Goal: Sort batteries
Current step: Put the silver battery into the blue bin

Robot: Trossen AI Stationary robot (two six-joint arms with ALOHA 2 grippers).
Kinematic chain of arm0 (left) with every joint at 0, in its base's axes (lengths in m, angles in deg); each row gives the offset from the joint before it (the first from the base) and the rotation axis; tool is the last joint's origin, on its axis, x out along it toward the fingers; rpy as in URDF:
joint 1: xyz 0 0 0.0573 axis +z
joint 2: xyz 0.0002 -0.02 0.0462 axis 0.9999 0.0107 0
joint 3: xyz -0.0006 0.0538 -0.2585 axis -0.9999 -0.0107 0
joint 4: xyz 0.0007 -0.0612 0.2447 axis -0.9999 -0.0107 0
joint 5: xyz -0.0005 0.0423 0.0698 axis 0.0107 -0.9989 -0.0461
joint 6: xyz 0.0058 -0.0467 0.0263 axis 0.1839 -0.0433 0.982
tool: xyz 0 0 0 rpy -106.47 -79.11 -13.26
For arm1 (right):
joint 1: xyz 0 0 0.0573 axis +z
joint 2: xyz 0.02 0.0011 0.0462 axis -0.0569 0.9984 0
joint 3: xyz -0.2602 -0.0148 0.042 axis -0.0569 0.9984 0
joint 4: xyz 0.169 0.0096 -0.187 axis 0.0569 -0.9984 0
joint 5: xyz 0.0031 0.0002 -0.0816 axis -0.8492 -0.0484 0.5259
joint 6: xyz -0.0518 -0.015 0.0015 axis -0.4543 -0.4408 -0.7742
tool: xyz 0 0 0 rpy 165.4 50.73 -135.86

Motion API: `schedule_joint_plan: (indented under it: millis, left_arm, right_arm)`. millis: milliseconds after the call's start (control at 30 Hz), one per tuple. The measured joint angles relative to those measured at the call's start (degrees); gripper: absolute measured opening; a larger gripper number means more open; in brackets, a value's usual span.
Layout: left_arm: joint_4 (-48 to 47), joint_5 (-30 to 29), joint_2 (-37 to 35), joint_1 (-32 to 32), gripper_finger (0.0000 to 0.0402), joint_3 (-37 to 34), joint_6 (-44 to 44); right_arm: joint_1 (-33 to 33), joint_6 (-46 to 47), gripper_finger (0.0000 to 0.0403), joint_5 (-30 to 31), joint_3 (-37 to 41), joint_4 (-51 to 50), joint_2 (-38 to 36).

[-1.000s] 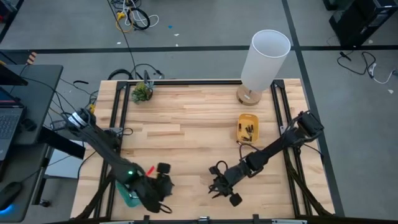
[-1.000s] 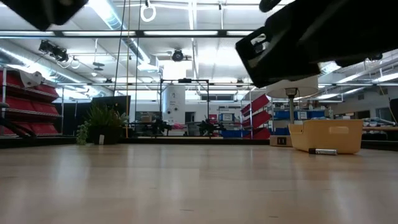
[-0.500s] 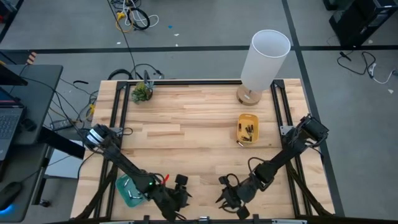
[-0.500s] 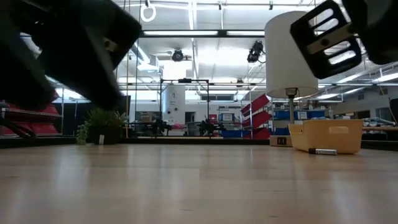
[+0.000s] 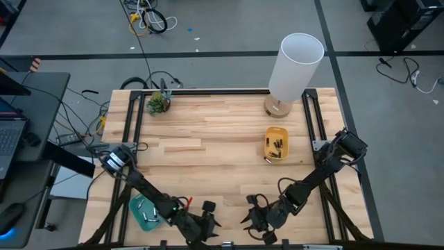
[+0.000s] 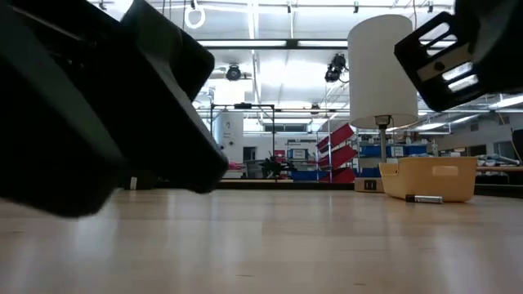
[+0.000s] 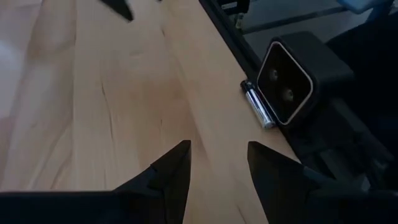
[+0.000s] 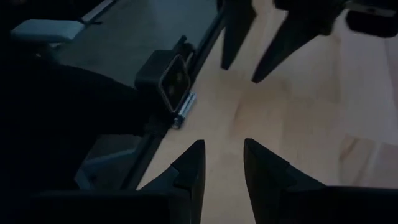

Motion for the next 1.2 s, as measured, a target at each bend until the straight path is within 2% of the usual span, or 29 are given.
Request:
schedule_joint_plan:
  millis: [233,433,567,767,967,1200]
  left_arm:
    - [0.1,-0.7,0.6,0.1,0.0174,1.5,0.6]
    - [-0.4,-1.0,0.6,0.5,0.0174,1.9,0.2]
    - [-0.3,-1.0,0.6,0.4,0.0174,1.9,-0.9]
    - [-2.6,0.1,0.6,-0.7,0.0174,1.9,-0.9]
    - [-4.1,0.5,0.6,-1.1,0.0174,1.9,-1.1]
    - [-3.4,1.0,0.6,-1.1,0.0174,1.9,-1.6]
  right_arm:
    - [-1.0,-0.4,0.0136,1.5,0.0,-0.9,0.0]
    - [-5.9,0.1,0.0173,0.5,-2.6,-8.2,0.0]
    - [-7.3,-0.7,0.0175,-3.0,-7.1,-14.4,0.0]
    - [-4.7,0.2,0.0173,-3.9,-8.3,-14.9,0.6]
    - [-2.4,5.2,0.0173,-3.7,-9.1,-11.4,8.6]
    - [-0.8,5.1,0.0172,-4.6,-14.8,-7.6,14.7]
